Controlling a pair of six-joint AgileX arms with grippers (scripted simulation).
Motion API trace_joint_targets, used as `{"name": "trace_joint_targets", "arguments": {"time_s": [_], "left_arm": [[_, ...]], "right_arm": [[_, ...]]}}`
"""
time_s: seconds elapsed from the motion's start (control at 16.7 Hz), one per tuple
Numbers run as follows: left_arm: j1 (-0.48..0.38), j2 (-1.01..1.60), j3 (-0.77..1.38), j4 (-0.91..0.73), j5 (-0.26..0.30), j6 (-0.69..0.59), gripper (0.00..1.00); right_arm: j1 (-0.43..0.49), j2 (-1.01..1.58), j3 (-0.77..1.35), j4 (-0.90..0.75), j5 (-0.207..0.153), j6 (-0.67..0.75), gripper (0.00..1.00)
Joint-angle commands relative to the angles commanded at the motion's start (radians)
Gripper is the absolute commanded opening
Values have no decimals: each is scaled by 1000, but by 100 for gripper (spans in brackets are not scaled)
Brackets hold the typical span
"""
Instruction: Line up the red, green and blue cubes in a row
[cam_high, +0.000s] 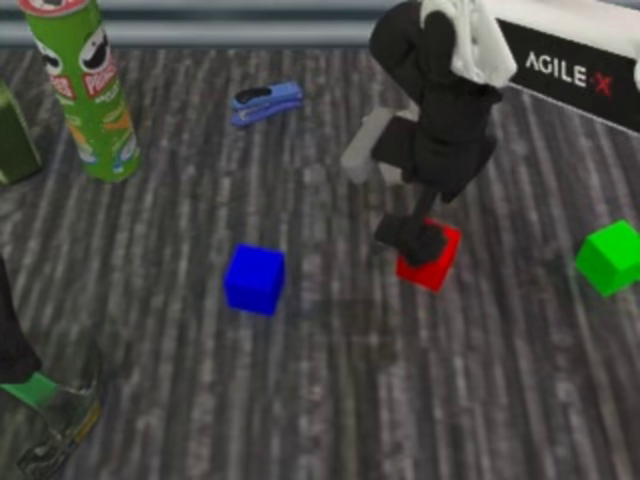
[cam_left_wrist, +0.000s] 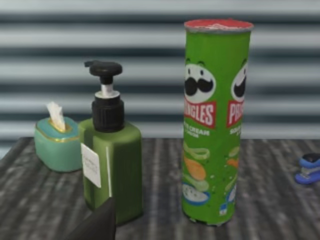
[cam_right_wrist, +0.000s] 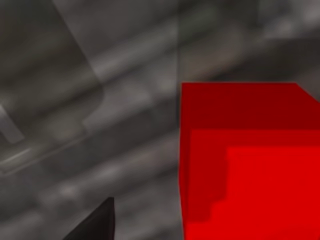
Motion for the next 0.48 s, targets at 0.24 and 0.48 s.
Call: {"name": "trace_joint_targets", "arguments": {"time_s": [0.24, 0.48], "left_arm": [[0, 0, 0, 0, 0, 0, 100], [0, 0, 0, 0, 0, 0, 100]], "right_arm": [[1, 47, -107, 166, 1, 3, 100], [3, 69, -149, 221, 1, 3, 100]]}}
